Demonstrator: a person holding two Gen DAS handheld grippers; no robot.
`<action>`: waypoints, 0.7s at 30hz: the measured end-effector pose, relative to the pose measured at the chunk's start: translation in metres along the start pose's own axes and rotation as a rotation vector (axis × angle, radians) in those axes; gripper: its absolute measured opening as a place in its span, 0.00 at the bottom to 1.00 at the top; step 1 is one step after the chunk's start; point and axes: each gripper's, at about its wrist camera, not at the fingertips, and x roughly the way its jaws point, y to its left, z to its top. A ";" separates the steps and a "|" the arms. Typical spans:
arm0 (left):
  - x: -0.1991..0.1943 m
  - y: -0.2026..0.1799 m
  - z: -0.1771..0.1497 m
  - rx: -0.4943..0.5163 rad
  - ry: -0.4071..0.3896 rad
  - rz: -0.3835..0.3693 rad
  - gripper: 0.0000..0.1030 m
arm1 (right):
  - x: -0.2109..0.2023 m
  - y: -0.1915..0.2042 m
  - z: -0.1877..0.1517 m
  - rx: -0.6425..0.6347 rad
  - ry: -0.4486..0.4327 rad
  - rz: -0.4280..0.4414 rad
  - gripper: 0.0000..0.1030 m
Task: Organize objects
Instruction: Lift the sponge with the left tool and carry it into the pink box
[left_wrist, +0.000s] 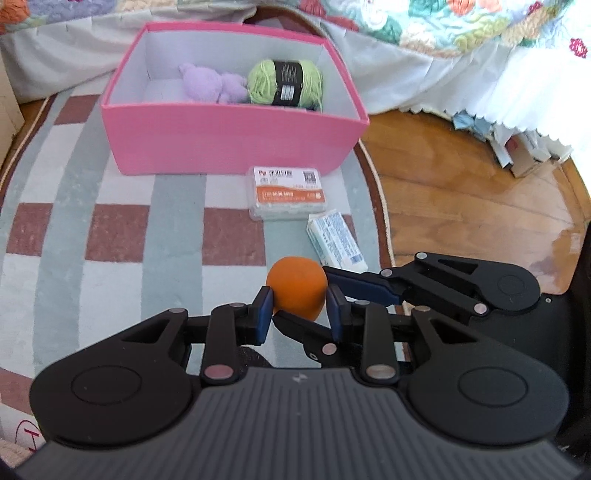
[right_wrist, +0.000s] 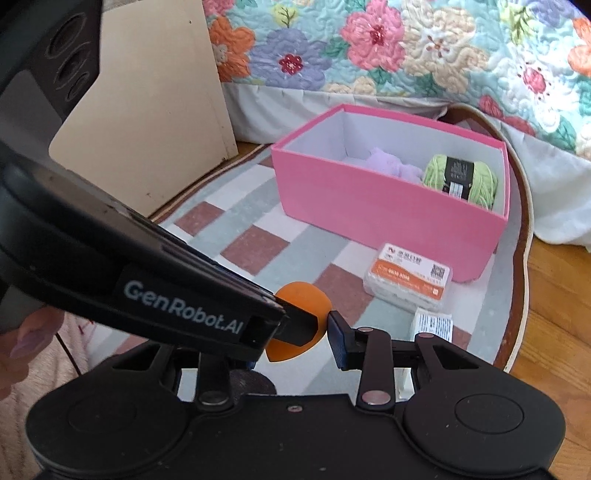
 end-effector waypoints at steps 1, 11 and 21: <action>-0.003 0.000 0.000 -0.003 -0.006 -0.001 0.28 | -0.002 0.002 0.002 -0.007 0.002 0.001 0.41; -0.039 0.000 0.002 -0.007 -0.079 -0.003 0.28 | -0.018 0.009 0.022 0.005 -0.019 0.034 0.41; -0.069 0.006 0.016 -0.007 -0.145 -0.013 0.28 | -0.029 0.020 0.045 -0.030 -0.050 0.031 0.41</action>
